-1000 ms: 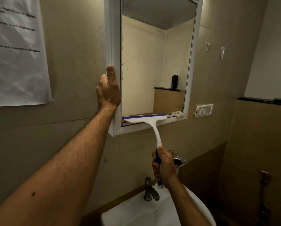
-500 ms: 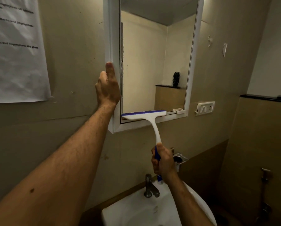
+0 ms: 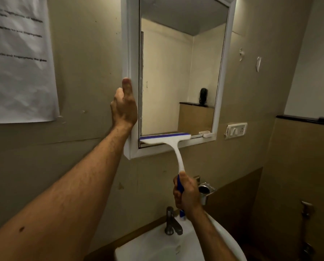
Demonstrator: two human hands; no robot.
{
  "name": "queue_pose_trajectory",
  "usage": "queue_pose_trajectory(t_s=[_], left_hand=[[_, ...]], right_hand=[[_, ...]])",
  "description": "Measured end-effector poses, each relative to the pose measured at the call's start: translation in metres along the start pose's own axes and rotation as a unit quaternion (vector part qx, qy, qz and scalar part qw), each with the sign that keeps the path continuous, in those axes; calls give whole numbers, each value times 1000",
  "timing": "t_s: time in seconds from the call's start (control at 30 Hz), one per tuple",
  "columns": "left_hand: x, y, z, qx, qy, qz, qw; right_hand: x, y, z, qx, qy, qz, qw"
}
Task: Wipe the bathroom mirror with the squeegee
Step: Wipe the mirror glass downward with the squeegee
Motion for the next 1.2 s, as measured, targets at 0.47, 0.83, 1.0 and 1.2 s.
queue_pose_trajectory(t_s=[0.47, 0.83, 1.0, 1.2], left_hand=[[5, -80, 114, -51, 20, 7, 998], [-4, -90, 112, -88, 44, 55, 994], [-6, -94, 115, -94, 37, 69, 992], [-6, -97, 115, -99, 45, 62, 992]], right_hand=[[-27, -70, -159, 95, -43, -25, 994], [-29, -86, -163, 130, -58, -27, 990], [-26, -80, -131, 82, -76, -20, 994], [-32, -71, -111, 63, -104, -19, 992]])
Point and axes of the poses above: each hand's wrist, its own y-axis away from the middle knuckle, its own x-axis out of the back of the hand, z = x × y, the point moved 3 cm from there along -y, towards the middle knuckle, and after that the axes turned 2 degrees about x, right-handed, at the moved point
